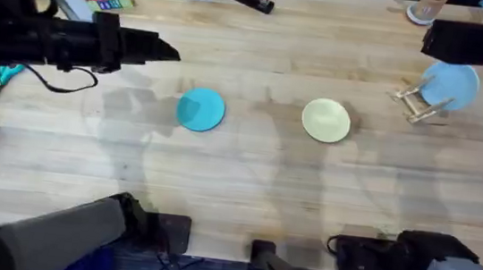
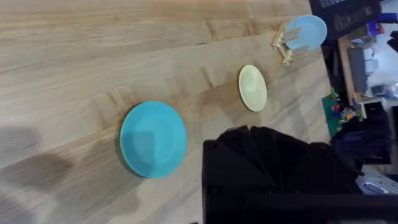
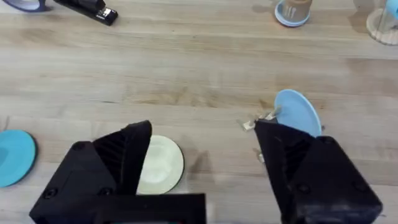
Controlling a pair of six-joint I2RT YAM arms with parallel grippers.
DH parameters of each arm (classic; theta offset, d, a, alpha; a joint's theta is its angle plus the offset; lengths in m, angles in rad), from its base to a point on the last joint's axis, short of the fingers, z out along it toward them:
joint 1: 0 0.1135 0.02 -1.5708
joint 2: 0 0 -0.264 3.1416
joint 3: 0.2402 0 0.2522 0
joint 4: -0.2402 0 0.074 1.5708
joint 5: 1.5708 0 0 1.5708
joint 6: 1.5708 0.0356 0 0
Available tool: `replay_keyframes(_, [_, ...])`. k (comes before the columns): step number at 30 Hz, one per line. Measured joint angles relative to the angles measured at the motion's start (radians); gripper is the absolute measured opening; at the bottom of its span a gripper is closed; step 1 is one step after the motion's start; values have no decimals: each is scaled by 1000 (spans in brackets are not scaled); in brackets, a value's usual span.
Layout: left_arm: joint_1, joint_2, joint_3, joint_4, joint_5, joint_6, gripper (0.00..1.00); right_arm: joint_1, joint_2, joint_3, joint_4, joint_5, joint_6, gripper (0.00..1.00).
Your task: Pick up the plates from the table one by one and place each into a slot on the dish rack.
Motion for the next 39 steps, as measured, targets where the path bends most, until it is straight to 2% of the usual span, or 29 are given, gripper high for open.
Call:
replay_keyframes(8, [0,36,0,0,17,43,38,0,0,0,0,0,0,996])
replay_keyframes(24, [0,36,0,0,-101,85,38,0,0,0,0,0,0,996])
replay_keyframes(39, [0,36,0,-13,-130,89,38,0,0,0,-1,0,0,996])
